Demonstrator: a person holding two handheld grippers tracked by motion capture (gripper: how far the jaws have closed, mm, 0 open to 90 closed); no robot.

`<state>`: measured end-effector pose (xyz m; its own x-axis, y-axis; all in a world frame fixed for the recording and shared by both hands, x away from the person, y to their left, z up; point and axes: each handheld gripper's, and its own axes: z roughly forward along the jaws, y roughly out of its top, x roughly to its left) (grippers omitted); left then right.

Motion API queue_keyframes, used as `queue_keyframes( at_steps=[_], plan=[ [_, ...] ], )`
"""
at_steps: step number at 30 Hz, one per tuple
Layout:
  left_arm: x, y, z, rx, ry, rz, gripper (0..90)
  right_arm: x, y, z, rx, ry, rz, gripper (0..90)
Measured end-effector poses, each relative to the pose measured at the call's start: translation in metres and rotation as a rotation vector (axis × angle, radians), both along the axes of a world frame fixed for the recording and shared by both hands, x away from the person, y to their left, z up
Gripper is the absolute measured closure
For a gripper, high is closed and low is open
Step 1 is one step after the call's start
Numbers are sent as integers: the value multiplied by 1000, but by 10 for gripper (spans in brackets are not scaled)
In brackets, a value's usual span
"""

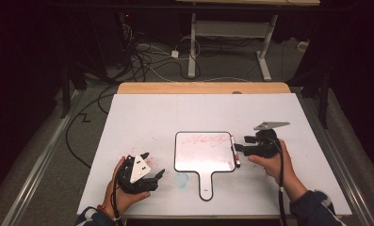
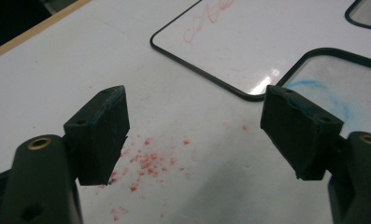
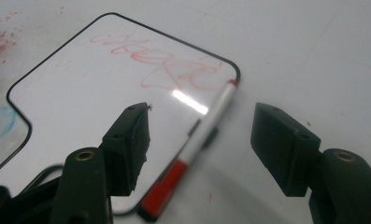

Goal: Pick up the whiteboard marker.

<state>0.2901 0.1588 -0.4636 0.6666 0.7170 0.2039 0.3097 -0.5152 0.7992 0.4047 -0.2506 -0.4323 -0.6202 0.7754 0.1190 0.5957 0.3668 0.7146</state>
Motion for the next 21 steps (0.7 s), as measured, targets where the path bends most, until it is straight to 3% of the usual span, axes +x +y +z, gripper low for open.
queue_keyframes(
  at_steps=[4,9,13,16,18,21],
  plan=[
    [-1,1,-2,5,8,4,228,26,11,-14,-19,78,-21,493],
    [-2,2,-3,16,15,6,228,39,15,-29,-41,129,-45,560],
    [-3,2,-3,16,18,4,228,40,11,-30,1,133,-34,691],
    [-3,1,-3,17,24,1,228,38,15,-29,-1,126,-3,795],
    [-3,1,-4,21,32,-4,228,35,19,-29,-34,105,-7,807],
    [-2,0,-5,18,39,-7,227,35,17,-29,-24,116,2,809]
  ],
)
